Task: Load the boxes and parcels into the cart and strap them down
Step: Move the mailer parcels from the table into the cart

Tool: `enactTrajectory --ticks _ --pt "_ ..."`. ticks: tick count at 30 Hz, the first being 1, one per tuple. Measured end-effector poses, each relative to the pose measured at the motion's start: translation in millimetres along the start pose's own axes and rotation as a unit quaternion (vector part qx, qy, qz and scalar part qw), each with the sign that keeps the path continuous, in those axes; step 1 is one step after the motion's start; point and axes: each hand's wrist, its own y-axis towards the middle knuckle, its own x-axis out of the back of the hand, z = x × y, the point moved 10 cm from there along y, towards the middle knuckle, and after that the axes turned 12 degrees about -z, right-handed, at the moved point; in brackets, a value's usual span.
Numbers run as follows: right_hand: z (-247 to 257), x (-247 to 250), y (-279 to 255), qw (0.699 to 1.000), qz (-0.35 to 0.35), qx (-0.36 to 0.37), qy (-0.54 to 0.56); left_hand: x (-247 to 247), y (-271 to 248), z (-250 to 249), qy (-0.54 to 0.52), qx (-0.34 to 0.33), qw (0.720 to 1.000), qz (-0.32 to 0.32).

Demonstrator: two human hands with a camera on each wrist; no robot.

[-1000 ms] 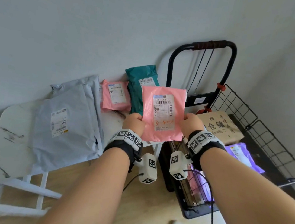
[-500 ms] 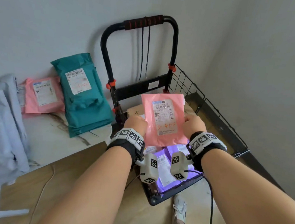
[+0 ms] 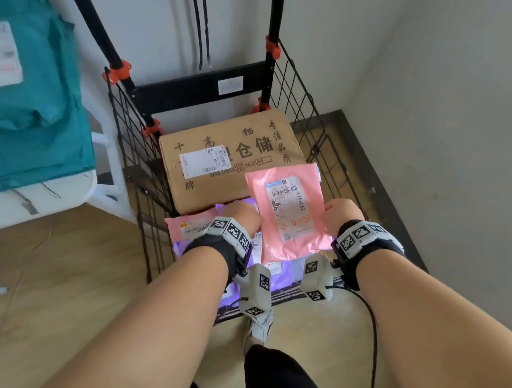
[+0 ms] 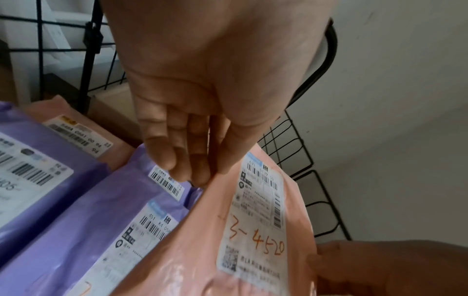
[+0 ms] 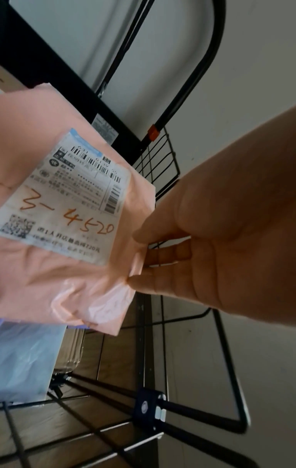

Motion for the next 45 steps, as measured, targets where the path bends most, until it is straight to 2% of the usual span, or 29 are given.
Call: enactTrajectory --ticks 5,8,10,12,14,15,17,19,20,23,25,27,29,31,34,38,41,44,45 --pt "-18.9 -36.7 31.1 0.998 0.052 -0.022 -0.021 -37.9 23.2 13.8 0.117 0.034 0.992 0.039" --pt "-29.4 -56.8 50.5 0.994 0.08 -0.017 -0.07 -56.3 33.1 22.5 0.163 0.05 0.984 0.055" --pt "-33.6 -63.9 57.8 0.988 0.094 0.003 -0.123 -66.9 40.4 29.1 0.155 0.072 0.984 0.056" --pt "-39.1 -74.7 57.8 0.975 0.141 0.025 -0.172 -79.1 46.6 35.1 0.142 0.086 0.984 0.057" --pt "-44.5 -87.0 60.4 0.966 0.178 0.025 -0.185 -98.4 52.0 40.9 0.133 0.08 0.984 0.081" --pt "-52.7 -95.4 58.9 0.955 0.212 -0.002 -0.207 -107.7 52.2 42.7 0.125 0.078 0.984 0.099" --pt "-71.0 -105.7 69.9 0.95 0.211 -0.03 -0.228 -125.6 50.9 47.6 0.116 0.091 0.977 0.156" --pt "-61.2 -102.5 69.4 0.947 0.201 0.021 -0.251 -128.4 47.5 49.2 0.135 0.099 0.969 0.181" --pt "-55.2 -98.5 71.0 0.952 0.185 0.034 -0.242 -124.4 48.7 47.3 0.148 0.088 0.97 0.173" --pt "-45.5 -91.0 74.7 0.962 0.156 0.043 -0.218 -100.3 49.6 34.4 0.153 0.049 0.983 0.091" --pt "-30.1 -91.8 73.9 0.969 0.16 0.058 -0.181 -86.5 47.2 18.9 0.163 -0.011 0.985 0.053" --pt "-14.0 -92.7 75.6 0.967 0.158 0.087 -0.181 -74.7 50.5 17.4 0.147 -0.008 0.989 0.019" --pt "-0.7 -95.8 69.7 0.966 0.161 0.103 -0.174 -73.8 58.5 15.4 0.146 -0.048 0.988 -0.001" --pt "7.1 -108.5 66.6 0.96 0.17 0.134 -0.18 -81.1 59.0 18.8 0.148 -0.058 0.987 0.032" --pt "9.2 -127.8 61.1 0.957 0.189 0.14 -0.171 -89.5 56.1 23.7 0.127 -0.045 0.988 0.073" --pt "5.1 -142.5 61.7 0.96 0.191 0.131 -0.156 -96.5 54.6 30.3 0.193 -0.068 0.974 0.1" --pt "8.6 -139.3 58.0 0.945 0.196 0.156 -0.209 -93.5 51.1 26.0 0.232 -0.099 0.963 0.093" --pt "14.7 -128.3 55.3 0.928 0.177 0.19 -0.268 -79.5 47.0 20.2 0.217 -0.094 0.969 0.072" --pt "14.2 -125.9 55.0 0.933 0.179 0.174 -0.258 -72.6 43.3 16.2 0.214 -0.092 0.97 0.07"
